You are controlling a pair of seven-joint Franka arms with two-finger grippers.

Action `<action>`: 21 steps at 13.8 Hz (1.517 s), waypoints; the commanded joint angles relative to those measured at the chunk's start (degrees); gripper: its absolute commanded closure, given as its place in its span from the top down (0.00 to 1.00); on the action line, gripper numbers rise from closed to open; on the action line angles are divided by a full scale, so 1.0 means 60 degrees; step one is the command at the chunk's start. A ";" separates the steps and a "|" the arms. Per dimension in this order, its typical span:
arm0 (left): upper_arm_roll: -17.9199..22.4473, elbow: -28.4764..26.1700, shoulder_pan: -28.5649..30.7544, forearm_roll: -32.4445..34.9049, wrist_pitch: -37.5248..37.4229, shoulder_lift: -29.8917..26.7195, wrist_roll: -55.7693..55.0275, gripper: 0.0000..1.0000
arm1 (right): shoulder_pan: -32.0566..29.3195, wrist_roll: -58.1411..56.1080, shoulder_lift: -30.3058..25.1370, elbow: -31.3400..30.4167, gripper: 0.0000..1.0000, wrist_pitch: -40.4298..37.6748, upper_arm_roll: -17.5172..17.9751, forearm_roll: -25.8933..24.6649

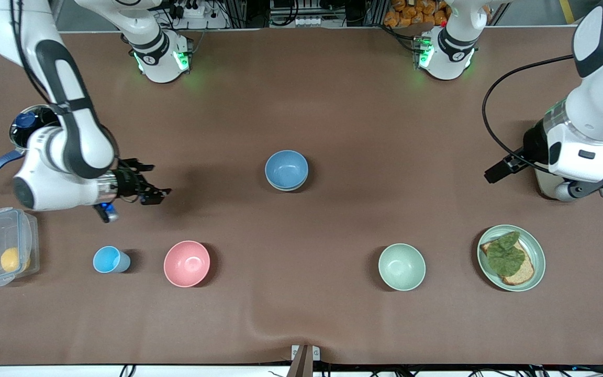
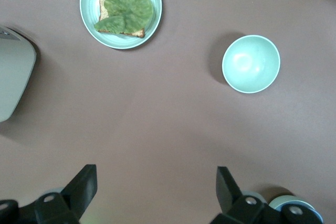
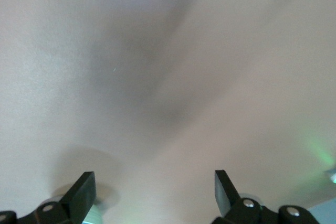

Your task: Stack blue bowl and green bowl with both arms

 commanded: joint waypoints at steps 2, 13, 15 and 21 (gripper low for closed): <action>0.0029 -0.0800 0.0024 -0.0057 -0.0037 -0.0622 0.0525 1.00 | -0.0154 -0.0192 -0.1041 0.0960 1.00 -0.0882 0.0192 -0.1901; 0.2549 -0.1052 -0.2014 -0.0070 -0.1090 -0.1547 0.4026 1.00 | -0.0462 -0.4149 -0.2669 0.3760 1.00 -0.3373 0.0515 -0.3019; 0.2535 -0.1051 -0.2057 -0.0027 -0.1136 -0.1561 0.4085 1.00 | -0.0229 -0.4149 -0.3108 0.3746 1.00 -0.3388 0.0500 -0.3048; 0.2476 -0.0964 -0.2014 0.0032 -0.1268 -0.1634 0.5475 1.00 | 0.0211 -0.4544 -0.3666 0.3877 1.00 -0.3403 0.0427 -0.3195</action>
